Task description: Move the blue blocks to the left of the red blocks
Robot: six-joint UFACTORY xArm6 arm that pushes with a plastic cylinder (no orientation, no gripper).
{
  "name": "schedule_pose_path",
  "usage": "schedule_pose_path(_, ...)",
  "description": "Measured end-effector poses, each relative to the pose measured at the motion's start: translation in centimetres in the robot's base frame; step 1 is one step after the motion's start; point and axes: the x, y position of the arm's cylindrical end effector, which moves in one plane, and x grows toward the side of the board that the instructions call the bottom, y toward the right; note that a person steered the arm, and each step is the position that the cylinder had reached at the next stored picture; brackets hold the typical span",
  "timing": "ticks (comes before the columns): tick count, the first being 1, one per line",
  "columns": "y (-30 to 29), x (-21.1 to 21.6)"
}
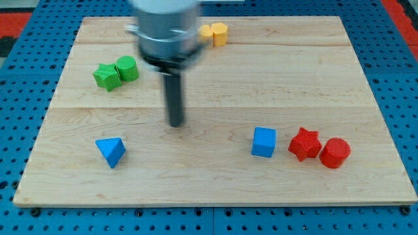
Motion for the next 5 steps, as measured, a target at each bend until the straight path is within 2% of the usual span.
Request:
schedule_pose_path(1, -13.1, -1.5)
schedule_pose_path(2, -15.1, 6.8)
schedule_pose_path(3, -8.1, 7.6)
schedule_pose_path(4, 0.4, 6.6)
schedule_pose_path(5, 4.9, 7.6)
